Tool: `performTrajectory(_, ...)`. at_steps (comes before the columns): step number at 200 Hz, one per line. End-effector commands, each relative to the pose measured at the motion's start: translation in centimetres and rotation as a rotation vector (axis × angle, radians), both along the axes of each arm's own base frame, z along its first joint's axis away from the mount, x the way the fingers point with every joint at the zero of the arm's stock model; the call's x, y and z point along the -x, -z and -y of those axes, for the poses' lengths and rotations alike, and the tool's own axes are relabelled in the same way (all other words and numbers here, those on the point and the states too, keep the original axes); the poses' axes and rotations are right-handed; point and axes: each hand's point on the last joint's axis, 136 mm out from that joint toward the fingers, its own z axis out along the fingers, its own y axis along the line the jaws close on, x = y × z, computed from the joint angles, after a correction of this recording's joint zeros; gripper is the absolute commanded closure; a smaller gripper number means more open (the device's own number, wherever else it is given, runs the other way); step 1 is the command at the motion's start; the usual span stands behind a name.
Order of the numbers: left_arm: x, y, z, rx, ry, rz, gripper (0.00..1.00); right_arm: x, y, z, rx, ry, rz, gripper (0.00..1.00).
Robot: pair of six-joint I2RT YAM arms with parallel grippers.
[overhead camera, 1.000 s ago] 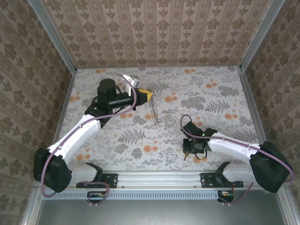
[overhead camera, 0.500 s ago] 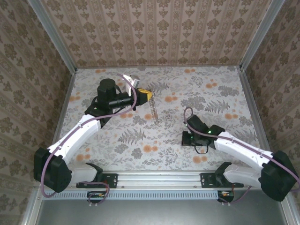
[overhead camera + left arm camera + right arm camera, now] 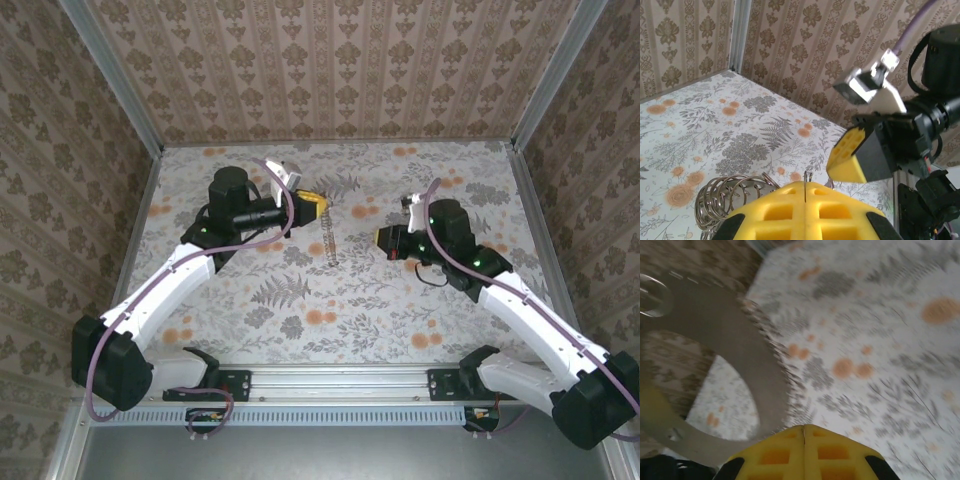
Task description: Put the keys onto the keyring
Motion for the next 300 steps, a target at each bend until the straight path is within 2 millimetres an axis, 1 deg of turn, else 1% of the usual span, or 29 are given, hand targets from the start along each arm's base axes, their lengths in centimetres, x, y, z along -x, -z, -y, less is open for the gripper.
performTrajectory(1, 1.1, -3.3, 0.5, 0.047, 0.065, 0.106, 1.00, -0.1, -6.2, -1.9, -0.099, -0.145, 0.212, 1.00)
performTrajectory(20, 1.4, -3.8, 0.7, 0.055, 0.088, 0.111, 1.00, -0.1, -8.4, -2.3, -0.132, -0.195, 0.278, 1.00)
performTrajectory(42, 1.7, -4.3, 0.8, 0.062, 0.106, 0.121, 1.00, 0.1, -10.2, -2.6, -0.160, -0.241, 0.343, 1.00)
performTrajectory(76, 2.3, -4.8, 1.1, 0.065, 0.134, 0.122, 1.00, 0.6, -12.1, -3.1, -0.196, -0.294, 0.405, 1.00)
performTrajectory(113, 2.8, -5.0, 1.4, 0.054, 0.146, 0.129, 1.00, 1.0, -13.3, -3.4, -0.224, -0.329, 0.436, 1.00)
performTrajectory(150, 2.9, -4.9, 1.7, 0.048, 0.150, 0.124, 1.00, 0.9, -13.9, -3.7, -0.234, -0.341, 0.452, 1.00)
performTrajectory(196, 3.0, -5.0, 2.0, 0.044, 0.153, 0.120, 1.00, 0.6, -14.2, -4.1, -0.237, -0.344, 0.461, 1.00)
performTrajectory(259, 3.2, -5.1, 2.4, 0.044, 0.157, 0.121, 1.00, 0.5, -13.8, -5.7, -0.223, -0.381, 0.450, 1.00)
performTrajectory(300, 3.4, -5.1, 2.6, 0.044, 0.161, 0.120, 1.00, 0.3, -13.6, -6.0, -0.216, -0.380, 0.447, 1.00)
